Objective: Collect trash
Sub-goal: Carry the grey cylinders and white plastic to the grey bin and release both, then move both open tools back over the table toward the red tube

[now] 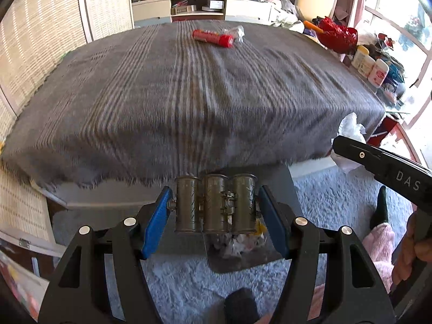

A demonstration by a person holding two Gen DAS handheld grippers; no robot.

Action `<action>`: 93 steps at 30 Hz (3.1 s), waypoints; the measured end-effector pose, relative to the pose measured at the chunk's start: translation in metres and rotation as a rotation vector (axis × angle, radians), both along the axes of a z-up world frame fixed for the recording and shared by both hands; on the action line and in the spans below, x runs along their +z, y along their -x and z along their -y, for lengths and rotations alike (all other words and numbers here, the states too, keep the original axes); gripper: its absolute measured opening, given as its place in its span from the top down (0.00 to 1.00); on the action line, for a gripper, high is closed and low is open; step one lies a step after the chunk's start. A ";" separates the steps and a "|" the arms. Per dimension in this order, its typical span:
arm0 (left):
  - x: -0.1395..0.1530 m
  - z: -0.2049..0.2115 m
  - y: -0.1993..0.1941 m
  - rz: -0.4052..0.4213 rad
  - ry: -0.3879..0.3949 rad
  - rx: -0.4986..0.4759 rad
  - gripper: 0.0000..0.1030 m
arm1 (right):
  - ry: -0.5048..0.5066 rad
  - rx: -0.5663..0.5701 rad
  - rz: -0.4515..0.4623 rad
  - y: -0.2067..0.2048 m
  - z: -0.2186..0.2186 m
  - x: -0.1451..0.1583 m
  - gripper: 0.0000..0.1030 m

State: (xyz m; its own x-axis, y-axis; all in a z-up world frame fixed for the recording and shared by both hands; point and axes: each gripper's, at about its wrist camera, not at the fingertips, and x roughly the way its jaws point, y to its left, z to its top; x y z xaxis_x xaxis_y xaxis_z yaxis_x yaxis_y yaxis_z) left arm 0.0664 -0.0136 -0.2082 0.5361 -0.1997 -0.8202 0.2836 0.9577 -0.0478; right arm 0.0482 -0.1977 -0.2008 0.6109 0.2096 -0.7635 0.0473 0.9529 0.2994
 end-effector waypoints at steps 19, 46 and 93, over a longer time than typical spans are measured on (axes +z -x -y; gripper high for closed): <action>-0.086 0.017 0.000 -0.126 -0.007 -0.053 0.40 | 0.009 0.042 -0.129 -0.014 -0.007 -0.072 0.77; -0.092 0.018 0.001 -0.164 0.008 -0.067 0.35 | 0.012 0.010 -0.152 -0.023 -0.007 -0.069 0.40; 0.053 0.006 -0.093 0.117 0.026 0.025 0.09 | 0.148 -0.073 0.085 -0.105 0.037 0.064 0.04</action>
State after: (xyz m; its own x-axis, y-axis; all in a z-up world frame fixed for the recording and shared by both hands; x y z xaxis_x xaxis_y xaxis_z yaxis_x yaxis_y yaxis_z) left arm 0.1591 -0.0195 -0.1554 0.6326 -0.2058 -0.7466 0.2647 0.9635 -0.0413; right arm 0.1532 -0.2344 -0.1372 0.6844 0.0511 -0.7273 0.0987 0.9819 0.1618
